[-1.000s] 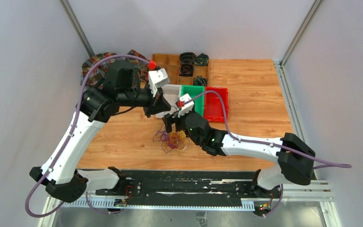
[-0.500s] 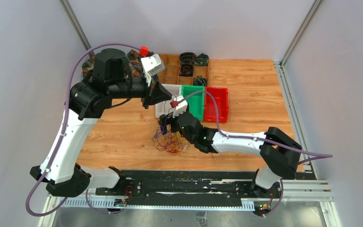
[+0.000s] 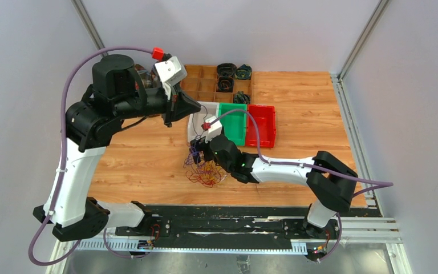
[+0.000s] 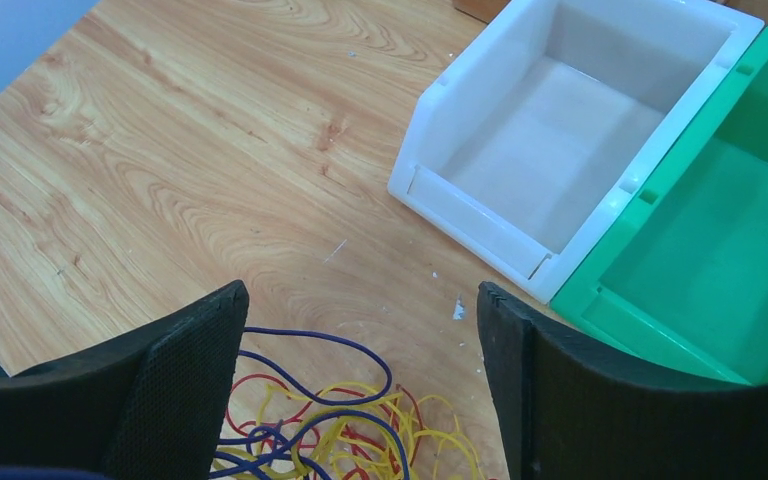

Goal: Untangle the cables

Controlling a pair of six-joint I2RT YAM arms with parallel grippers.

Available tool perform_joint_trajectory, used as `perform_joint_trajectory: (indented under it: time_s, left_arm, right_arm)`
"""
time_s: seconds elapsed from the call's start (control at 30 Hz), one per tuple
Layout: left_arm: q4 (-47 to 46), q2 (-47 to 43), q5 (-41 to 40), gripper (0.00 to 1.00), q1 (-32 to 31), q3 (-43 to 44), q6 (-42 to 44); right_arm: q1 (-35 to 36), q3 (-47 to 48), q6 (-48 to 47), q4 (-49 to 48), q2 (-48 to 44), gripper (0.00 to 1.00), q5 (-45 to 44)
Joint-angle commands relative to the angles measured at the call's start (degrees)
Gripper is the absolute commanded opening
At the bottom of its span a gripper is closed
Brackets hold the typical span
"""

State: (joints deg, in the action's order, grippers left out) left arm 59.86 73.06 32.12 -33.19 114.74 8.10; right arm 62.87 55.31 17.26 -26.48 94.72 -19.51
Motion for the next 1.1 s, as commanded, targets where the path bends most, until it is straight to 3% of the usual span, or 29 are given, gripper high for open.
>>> perform_joint_trajectory:
  time_s: [0.0, 0.2, 0.67, 0.93, 1.07]
  left_arm:
    - [-0.18, -0.84, -1.47, 0.00, -0.27, 3.66, -1.24]
    - [-0.18, -1.43, -4.07, 0.00, -0.30, 9.19, -1.87]
    - [-0.86, 1.90, -18.76, 0.00, -0.30, 26.86, 4.03]
    - [-1.75, 0.02, -19.90, 0.00, -0.30, 19.28, 4.38]
    - [-1.74, -0.66, -17.37, 0.00, -0.30, 15.80, 4.89]
  right_arm:
    - [-0.64, -0.59, 1.07, 0.64, -0.88, 0.83, -0.45]
    - [-0.64, -7.19, 1.83, 0.47, -5.75, 0.82, -2.44]
    - [-0.60, -24.51, 4.48, 0.88, -19.09, 0.78, -11.14]
    - [-0.64, -26.64, 1.02, 4.37, -30.59, 0.79, -14.32]
    - [-0.63, -24.08, -2.60, 6.05, -36.37, 0.88, -12.32]
